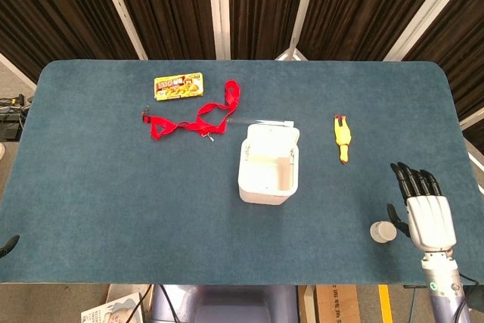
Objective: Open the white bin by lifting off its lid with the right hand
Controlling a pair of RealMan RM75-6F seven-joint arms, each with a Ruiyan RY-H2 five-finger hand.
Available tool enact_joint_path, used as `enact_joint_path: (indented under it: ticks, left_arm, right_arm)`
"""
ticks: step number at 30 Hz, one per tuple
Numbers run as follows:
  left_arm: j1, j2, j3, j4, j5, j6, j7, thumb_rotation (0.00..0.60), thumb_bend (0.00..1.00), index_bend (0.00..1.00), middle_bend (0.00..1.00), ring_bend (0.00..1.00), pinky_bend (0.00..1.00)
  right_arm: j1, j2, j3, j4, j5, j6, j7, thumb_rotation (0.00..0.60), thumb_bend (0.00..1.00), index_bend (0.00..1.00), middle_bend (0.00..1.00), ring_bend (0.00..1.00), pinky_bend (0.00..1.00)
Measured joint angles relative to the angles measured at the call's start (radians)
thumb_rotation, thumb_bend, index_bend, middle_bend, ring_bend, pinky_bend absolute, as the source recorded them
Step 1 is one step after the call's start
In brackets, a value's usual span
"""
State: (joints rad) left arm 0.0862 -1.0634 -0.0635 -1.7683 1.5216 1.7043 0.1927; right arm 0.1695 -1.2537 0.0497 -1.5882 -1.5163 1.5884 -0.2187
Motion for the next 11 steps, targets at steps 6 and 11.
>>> enact_joint_path:
  ticks: [6, 11]
  left_arm:
    - [-0.007, 0.013, 0.010, -0.005, -0.002, -0.031, 0.012, 0.600, 0.05, 0.10, 0.00, 0.00, 0.00]
    - [-0.016, 0.018, 0.016, -0.006, 0.012, -0.043, 0.011, 0.600, 0.05, 0.10, 0.00, 0.00, 0.00]
  right_arm:
    - [-0.037, -0.027, -0.033, 0.068, -0.042, 0.027, 0.015, 0.600, 0.35, 0.11, 0.15, 0.19, 0.15]
    - [-0.044, -0.022, -0.032, 0.064, -0.048, 0.027, 0.015, 0.600, 0.35, 0.11, 0.15, 0.19, 0.15]
